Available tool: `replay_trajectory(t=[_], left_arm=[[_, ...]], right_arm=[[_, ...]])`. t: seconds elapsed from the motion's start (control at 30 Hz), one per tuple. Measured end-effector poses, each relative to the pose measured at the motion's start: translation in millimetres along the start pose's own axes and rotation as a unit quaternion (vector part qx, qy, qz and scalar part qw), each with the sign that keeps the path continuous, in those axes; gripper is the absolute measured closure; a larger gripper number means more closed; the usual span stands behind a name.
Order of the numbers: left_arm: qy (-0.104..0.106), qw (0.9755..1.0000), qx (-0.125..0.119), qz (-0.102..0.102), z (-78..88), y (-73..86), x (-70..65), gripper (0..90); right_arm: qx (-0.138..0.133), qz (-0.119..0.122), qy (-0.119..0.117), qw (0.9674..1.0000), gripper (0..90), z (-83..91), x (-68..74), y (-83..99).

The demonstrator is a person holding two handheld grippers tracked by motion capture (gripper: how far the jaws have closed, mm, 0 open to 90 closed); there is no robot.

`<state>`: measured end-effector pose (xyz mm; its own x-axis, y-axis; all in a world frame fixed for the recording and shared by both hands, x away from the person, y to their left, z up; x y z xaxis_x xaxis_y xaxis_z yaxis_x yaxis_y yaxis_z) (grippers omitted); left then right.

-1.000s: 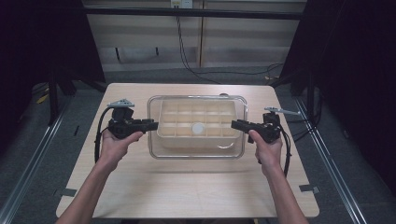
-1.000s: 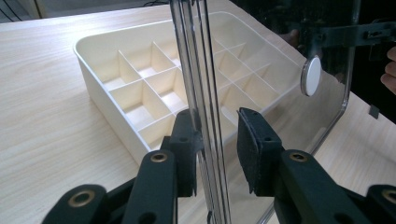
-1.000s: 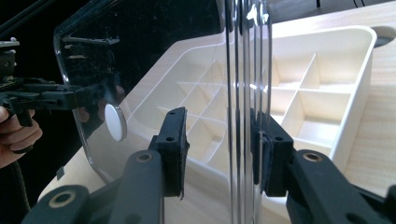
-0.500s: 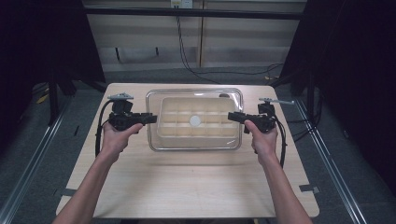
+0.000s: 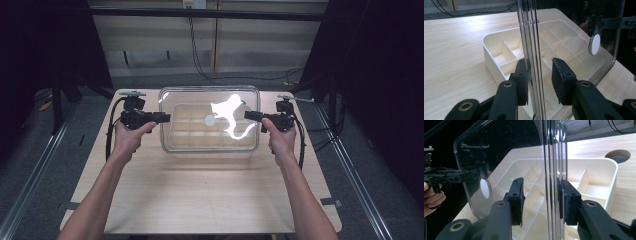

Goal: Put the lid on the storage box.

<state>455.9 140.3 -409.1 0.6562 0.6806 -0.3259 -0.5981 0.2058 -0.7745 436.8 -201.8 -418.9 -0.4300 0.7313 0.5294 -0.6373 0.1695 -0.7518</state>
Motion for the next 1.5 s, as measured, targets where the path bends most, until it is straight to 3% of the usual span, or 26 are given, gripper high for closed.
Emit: replay_trajectory(t=[0.13,0.27,0.5,0.8,0.93,1.1,1.5], left_arm=[[-0.003,1.0,-0.004,0.001,-1.8,-5.7,1.5,67.4],[-0.001,0.9998,-0.01,0.018,-8.1,-8.1,5.1,67.6],[-0.003,0.9998,-0.007,0.017,-12.9,-14.2,6.7,67.9],[-0.006,0.9998,0.005,0.018,-20.4,-12.4,8.7,66.8],[0.001,0.9996,0.0,0.028,-23.7,-12.1,11.4,66.7],[0.001,0.9996,0.0,0.027,-26.8,-12.3,12.5,66.2],[0.003,0.9987,0.002,0.05,-38.0,-10.9,20.1,64.6]], right_arm=[[-0.001,-0.003,-0.001,1.0,60.1,-2.6,-3.3,-2.7],[-0.001,0.003,0.0,1.0,60.2,-6.0,-7.5,-7.1],[-0.006,-0.006,0.004,1.0,59.1,-10.9,-15.9,-9.4],[-0.001,-0.006,0.019,0.9998,57.9,-11.4,-20.1,-6.6],[-0.002,-0.009,0.019,0.9998,57.8,-13.1,-21.7,-4.1],[0.0,-0.013,0.022,0.9997,57.0,-15.5,-26.0,-3.3],[0.006,-0.024,0.028,0.9993,54.4,-25.7,-36.6,-1.6]])
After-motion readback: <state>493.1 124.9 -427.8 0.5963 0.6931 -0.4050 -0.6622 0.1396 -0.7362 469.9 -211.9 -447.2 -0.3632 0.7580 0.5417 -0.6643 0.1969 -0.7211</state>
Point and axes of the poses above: each handheld gripper's, and its own axes: z roughly backward along the jaws, y roughly out of its underside, x roughly to its left, the point moved 7 cm from there along -z, roughly forward along the jaws
